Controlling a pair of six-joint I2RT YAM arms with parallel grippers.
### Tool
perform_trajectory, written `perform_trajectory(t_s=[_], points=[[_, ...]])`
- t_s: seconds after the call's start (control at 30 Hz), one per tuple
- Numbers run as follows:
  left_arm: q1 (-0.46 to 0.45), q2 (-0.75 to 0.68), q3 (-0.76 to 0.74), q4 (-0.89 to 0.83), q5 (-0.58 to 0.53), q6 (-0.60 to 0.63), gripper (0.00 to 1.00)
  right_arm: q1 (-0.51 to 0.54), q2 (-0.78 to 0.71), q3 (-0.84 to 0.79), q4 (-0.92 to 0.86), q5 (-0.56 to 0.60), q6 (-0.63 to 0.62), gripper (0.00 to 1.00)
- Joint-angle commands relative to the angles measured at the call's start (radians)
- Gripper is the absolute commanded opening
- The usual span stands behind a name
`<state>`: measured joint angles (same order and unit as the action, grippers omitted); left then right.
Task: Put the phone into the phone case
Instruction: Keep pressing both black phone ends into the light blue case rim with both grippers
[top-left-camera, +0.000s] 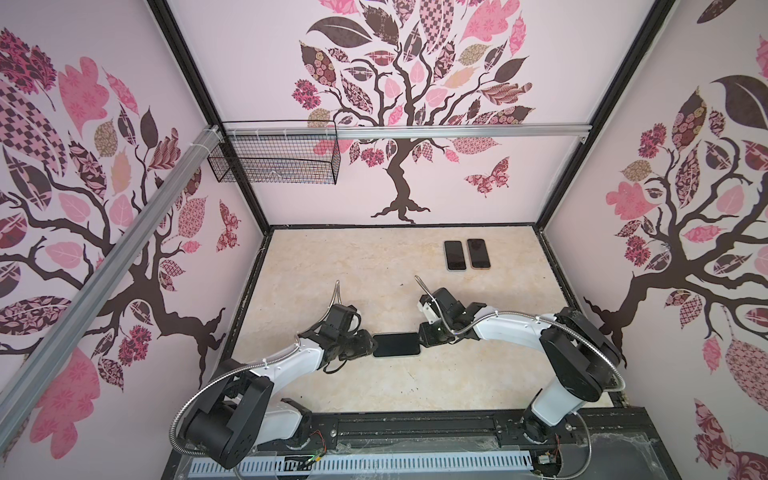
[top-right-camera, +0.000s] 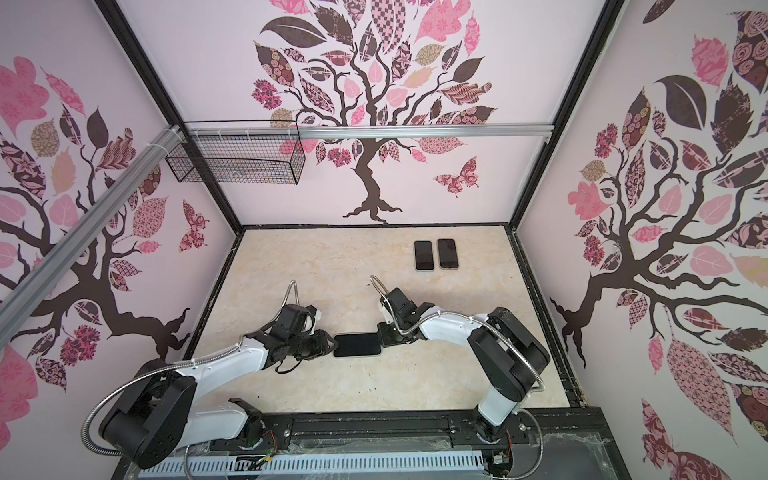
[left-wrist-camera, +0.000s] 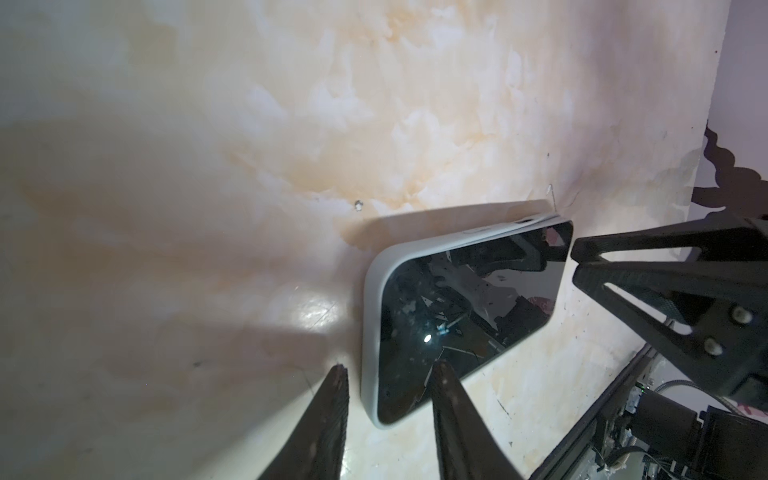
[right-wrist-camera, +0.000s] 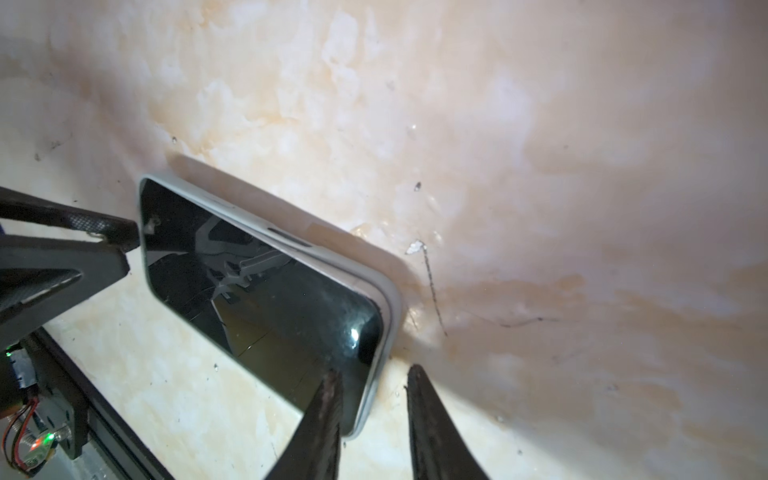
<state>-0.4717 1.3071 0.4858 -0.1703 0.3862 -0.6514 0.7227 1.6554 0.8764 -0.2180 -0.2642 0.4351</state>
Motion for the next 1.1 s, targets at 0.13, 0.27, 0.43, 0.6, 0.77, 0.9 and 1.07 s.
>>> perform_trajectory(t_s=[0.13, 0.27, 0.43, 0.6, 0.77, 0.9, 1.07], points=[[0.004, 0.041, 0.068, -0.001, 0.014, 0.062, 0.29, -0.028, 0.007, 0.038, 0.026, -0.033, -0.03, 0.27], [0.005, 0.07, 0.078, -0.003, -0.003, 0.065, 0.27, -0.046, 0.021, 0.044, 0.032, -0.049, -0.037, 0.25], [0.007, 0.09, 0.079, -0.013, -0.036, 0.067, 0.26, -0.059, 0.033, 0.049, 0.036, -0.065, -0.044, 0.23], [0.007, 0.104, 0.085, -0.02, -0.039, 0.075, 0.26, -0.064, 0.052, 0.053, 0.042, -0.089, -0.051, 0.21], [0.007, 0.08, 0.097, -0.073, -0.074, 0.085, 0.26, -0.063, 0.071, 0.055, 0.049, -0.104, -0.055, 0.2], [0.008, 0.032, 0.116, -0.149, -0.122, 0.1, 0.32, -0.063, 0.09, 0.058, 0.054, -0.11, -0.056, 0.19], [0.007, -0.014, 0.122, -0.183, -0.163, 0.108, 0.36, -0.064, 0.107, 0.06, 0.051, -0.11, -0.059, 0.18]])
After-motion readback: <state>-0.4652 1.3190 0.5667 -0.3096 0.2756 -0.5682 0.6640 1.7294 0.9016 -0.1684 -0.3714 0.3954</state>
